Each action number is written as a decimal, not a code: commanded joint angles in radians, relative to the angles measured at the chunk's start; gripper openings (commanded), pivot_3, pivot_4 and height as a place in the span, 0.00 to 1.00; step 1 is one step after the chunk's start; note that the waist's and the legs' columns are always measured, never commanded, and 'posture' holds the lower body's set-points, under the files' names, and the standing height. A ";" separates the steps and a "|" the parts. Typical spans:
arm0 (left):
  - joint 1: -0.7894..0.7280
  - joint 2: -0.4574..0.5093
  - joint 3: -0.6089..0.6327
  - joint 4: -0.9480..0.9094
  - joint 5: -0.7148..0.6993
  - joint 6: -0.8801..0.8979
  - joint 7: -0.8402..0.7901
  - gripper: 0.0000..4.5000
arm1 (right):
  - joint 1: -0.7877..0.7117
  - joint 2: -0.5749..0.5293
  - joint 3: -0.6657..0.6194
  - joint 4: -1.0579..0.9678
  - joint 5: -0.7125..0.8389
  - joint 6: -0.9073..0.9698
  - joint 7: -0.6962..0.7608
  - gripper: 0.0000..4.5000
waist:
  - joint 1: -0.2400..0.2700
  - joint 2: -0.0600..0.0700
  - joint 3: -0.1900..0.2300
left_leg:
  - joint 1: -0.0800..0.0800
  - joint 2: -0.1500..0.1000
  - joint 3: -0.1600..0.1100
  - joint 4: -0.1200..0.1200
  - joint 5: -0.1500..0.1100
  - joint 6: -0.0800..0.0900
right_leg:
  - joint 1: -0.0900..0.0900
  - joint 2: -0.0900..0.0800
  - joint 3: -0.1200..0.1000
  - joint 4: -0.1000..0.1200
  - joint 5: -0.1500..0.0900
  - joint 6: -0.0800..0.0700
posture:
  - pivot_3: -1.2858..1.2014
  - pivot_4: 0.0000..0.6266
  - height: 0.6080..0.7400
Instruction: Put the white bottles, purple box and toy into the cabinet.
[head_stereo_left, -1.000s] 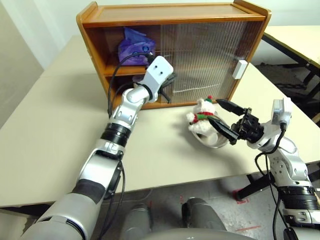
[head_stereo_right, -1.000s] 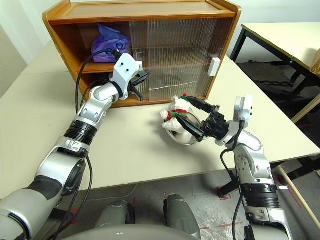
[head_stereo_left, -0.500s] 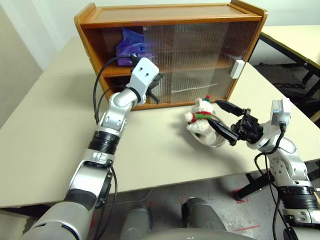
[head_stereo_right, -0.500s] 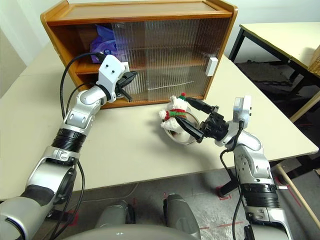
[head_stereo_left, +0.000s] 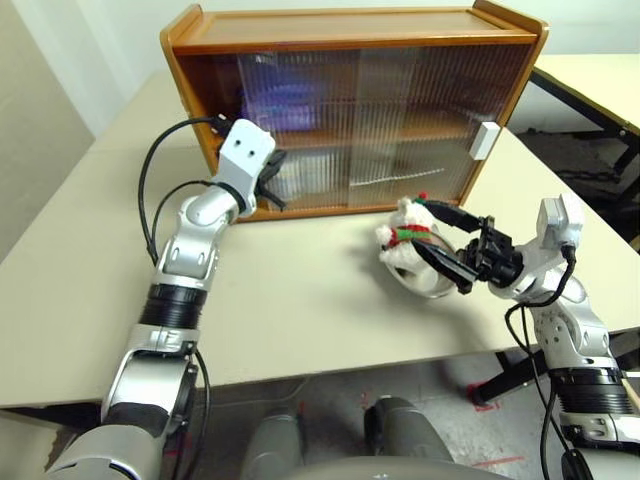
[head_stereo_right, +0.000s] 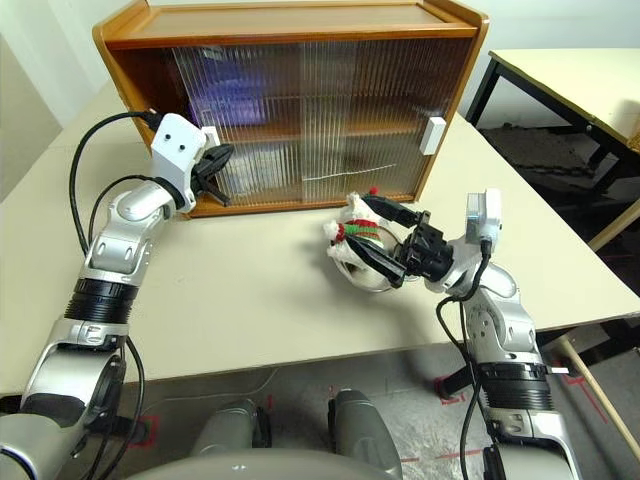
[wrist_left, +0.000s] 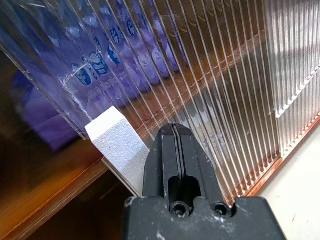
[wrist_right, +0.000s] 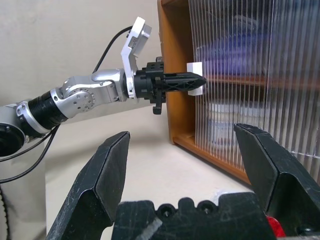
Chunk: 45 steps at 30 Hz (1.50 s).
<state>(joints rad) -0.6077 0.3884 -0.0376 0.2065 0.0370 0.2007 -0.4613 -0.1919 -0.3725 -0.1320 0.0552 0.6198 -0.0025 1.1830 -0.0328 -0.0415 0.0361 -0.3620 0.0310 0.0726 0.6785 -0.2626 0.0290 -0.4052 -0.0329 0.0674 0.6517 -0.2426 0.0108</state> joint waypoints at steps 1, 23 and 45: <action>0.024 0.031 0.041 0.003 -0.002 0.029 0.027 0.01 | -0.014 0.004 0.003 0.015 0.013 0.006 0.012 1.00 | 0.000 0.000 0.000 | 0.000 0.000 0.000 0.000 0.000 0.000 | 0.000 0.000 0.000 0.000 0.000 0.000 | 0.56 0.00 1.00; 0.110 0.097 0.121 -0.061 -0.019 0.053 0.053 0.01 | -0.056 -0.002 -0.006 0.071 0.003 0.000 0.032 1.00 | 0.031 -0.001 0.001 | 0.003 0.000 0.000 -0.012 0.000 0.000 | -0.002 -0.001 -0.001 -0.002 -0.002 -0.003 | 0.57 0.00 1.00; 0.363 0.038 0.131 -0.237 -0.421 -0.161 -0.295 0.73 | -0.081 -0.127 -0.136 0.163 0.021 0.011 -0.005 1.00 | 0.076 -0.002 0.004 | -0.002 0.000 0.003 -0.014 0.000 0.000 | -0.002 -0.006 -0.004 -0.011 -0.004 -0.006 | 0.58 0.00 1.00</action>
<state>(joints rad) -0.2641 0.4160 0.0839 -0.0038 -0.3320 0.0146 -0.7059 -0.2582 -0.4886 -0.2359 0.1905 0.6239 0.0014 1.1848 0.0428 -0.0431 0.0401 -0.3647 0.0312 0.0761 0.6646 -0.2622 0.0296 -0.4070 -0.0391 0.0633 0.6401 -0.2466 0.0048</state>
